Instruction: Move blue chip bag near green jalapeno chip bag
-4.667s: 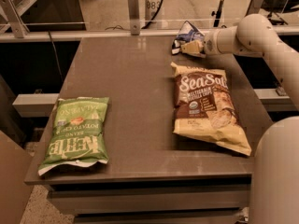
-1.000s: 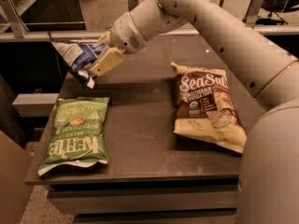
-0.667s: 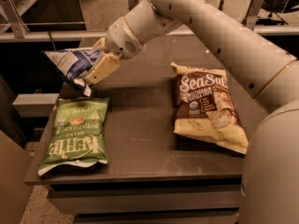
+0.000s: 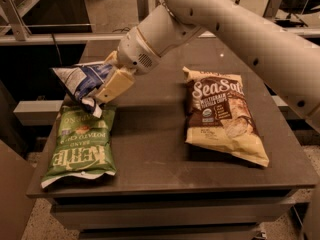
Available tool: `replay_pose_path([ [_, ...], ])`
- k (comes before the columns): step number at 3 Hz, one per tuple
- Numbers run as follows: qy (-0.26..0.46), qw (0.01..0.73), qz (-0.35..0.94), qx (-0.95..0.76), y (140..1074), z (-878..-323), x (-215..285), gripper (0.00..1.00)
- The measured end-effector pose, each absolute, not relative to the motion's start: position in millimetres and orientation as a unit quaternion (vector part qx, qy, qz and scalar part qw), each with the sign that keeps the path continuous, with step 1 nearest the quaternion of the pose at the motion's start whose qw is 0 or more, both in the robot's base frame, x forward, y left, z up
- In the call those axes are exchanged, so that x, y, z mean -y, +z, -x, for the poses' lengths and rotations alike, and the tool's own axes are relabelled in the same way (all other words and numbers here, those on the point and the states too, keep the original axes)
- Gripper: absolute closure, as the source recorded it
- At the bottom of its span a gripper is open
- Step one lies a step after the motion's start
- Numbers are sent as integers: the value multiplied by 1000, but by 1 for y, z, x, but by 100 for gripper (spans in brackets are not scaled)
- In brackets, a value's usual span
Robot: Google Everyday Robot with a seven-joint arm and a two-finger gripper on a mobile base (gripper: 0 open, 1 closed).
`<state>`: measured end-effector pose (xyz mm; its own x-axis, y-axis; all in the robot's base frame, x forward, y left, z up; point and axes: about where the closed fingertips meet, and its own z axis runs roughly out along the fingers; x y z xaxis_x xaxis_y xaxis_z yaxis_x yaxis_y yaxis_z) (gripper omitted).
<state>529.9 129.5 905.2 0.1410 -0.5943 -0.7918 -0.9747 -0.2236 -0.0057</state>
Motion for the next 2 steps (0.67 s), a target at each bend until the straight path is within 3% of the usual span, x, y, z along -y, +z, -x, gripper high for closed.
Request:
replay_pose_path([
  [1, 345, 278, 693, -568, 901, -518, -119, 13],
  [2, 345, 277, 694, -568, 900, -517, -120, 0],
])
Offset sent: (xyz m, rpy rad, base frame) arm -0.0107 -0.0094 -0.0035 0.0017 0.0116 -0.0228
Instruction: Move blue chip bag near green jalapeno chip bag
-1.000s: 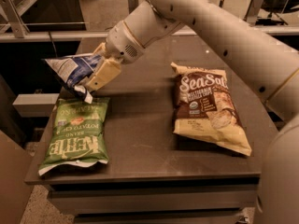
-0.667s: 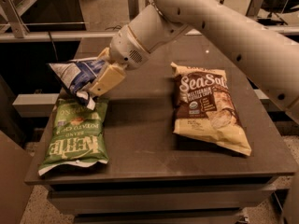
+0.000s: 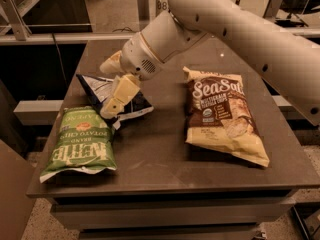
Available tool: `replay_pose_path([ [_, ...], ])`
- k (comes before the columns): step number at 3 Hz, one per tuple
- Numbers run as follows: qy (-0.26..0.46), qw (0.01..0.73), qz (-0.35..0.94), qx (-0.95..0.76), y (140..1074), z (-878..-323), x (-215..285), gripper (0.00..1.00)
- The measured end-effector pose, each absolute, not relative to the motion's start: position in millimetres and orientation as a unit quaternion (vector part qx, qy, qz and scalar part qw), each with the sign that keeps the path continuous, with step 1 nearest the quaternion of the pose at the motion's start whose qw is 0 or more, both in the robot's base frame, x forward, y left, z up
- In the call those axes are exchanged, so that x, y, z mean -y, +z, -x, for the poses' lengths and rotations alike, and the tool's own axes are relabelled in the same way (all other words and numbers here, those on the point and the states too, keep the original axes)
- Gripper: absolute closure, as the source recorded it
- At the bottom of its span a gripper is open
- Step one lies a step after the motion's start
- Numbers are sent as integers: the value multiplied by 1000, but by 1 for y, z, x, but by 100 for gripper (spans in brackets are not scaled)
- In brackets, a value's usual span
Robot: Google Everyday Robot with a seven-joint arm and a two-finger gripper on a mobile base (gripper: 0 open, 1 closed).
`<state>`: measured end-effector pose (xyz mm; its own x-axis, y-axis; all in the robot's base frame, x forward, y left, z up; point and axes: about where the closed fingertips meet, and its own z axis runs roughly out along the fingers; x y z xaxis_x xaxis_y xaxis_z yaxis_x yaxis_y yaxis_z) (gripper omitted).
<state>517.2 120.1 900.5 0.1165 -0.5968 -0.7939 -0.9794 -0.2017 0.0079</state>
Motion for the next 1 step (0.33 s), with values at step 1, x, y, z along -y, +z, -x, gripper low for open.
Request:
replay_pose_path([
  [1, 345, 277, 694, -568, 900, -517, -120, 0],
])
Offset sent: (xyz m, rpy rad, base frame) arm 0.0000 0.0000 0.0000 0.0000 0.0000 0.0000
